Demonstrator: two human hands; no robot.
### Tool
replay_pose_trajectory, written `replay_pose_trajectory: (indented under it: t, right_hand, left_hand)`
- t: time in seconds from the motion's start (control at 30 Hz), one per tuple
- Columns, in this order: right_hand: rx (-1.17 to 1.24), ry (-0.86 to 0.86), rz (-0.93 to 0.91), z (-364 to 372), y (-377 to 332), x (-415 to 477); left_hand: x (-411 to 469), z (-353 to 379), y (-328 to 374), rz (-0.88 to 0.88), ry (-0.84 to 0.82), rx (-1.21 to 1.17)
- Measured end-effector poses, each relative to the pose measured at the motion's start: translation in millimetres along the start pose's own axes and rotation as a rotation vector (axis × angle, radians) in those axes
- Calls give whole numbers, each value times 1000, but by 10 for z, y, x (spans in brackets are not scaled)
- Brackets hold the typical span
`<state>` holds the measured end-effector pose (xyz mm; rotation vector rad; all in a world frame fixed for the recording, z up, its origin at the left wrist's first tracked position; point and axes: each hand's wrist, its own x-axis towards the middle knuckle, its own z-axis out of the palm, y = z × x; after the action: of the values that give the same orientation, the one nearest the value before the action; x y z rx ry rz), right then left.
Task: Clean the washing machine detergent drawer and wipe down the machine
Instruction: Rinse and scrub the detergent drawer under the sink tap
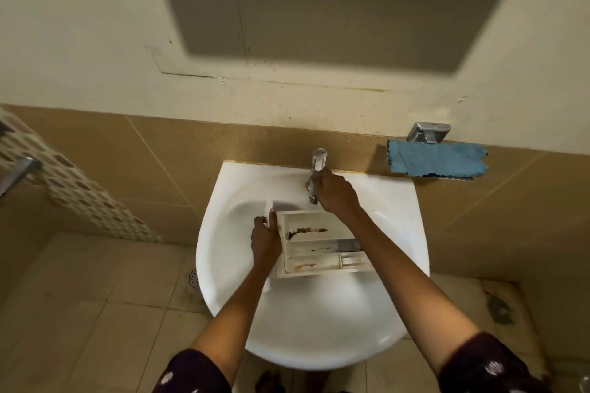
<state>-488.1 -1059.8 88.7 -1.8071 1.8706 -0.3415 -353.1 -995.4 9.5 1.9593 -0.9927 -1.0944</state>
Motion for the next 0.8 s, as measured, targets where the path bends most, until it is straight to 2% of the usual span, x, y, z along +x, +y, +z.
replay_pose_trajectory:
  t: [0.17, 0.43, 0.6, 0.8]
  right_hand:
    - [-51, 71, 119, 59, -129, 157]
    - [-110, 158, 59, 55, -149, 180]
    - [-139, 40, 80, 32, -119, 244]
    - [-102, -76, -29, -145, 58, 254]
  left_hand:
    - [-13, 13, 33, -1, -4, 19]
    - [-19, -29, 45, -48, -10, 44]
    - [-8, -27, 25, -40, -12, 42]
    - [-42, -71, -10, -4, 30, 12]
